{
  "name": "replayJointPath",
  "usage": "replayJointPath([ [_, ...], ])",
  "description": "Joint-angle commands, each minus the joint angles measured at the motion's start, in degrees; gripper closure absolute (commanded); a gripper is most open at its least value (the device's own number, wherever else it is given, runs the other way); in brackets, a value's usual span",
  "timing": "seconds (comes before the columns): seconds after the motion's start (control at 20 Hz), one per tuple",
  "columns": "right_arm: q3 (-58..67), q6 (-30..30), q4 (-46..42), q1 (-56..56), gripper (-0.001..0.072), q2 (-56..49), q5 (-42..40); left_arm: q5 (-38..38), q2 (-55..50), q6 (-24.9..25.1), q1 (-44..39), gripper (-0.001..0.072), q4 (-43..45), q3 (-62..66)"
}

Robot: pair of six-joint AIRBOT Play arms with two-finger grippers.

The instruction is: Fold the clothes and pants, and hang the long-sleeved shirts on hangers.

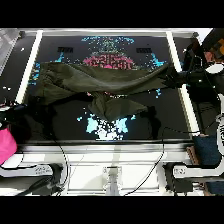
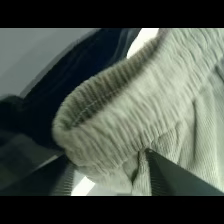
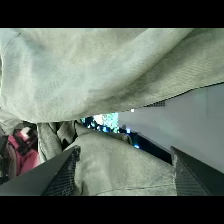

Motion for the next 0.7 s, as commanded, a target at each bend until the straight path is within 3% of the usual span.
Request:
replayJointPath([
  [0.0,0.1,0.0,0.2,0.0,0.0097,0.0,-0.3,3.0,-1.7,4.5,-1.2,0.03,-8.1,0.0],
  [0.1,0.1,0.0,-0.5,0.0,0.0109,0.0,-0.9,2.2,-1.7,4.5,-1.4,0.0655,-11.0,0.2],
  [0.15,0.1,-0.1,-1.7,0.0,0.0238,0.0,-0.6,1.0,-1.7,4.5,-1.3,0.0663,-12.5,0.8],
  [0.2,0.1,-0.1,-3.6,0.0,0.0553,0.0,0.1,0.6,-1.4,4.5,-1.3,0.0664,-12.9,1.4],
  [0.25,0.1,-0.3,-5.5,0.0,0.0698,0.0,0.6,0.7,-0.5,4.7,-1.3,0.0665,-12.9,1.9],
  [0.35,-0.3,-1.5,-6.1,-0.2,0.0702,-0.3,4.1,1.8,3.0,7.7,-1.1,0.0668,-11.8,2.1],
  [0.45,-4.4,-4.7,-3.1,-0.7,0.0702,0.0,8.1,2.6,7.7,6.6,-0.9,0.0668,-4.1,2.1],
  [0.55,-12.3,-8.0,3.2,-0.9,0.0702,0.8,9.2,2.5,13.0,0.2,-0.9,0.0668,9.9,2.1],
  [0.65,-21.3,-9.6,8.7,-0.9,0.07,1.9,8.7,-0.6,18.3,-9.6,-0.9,0.0668,25.4,2.1],
])
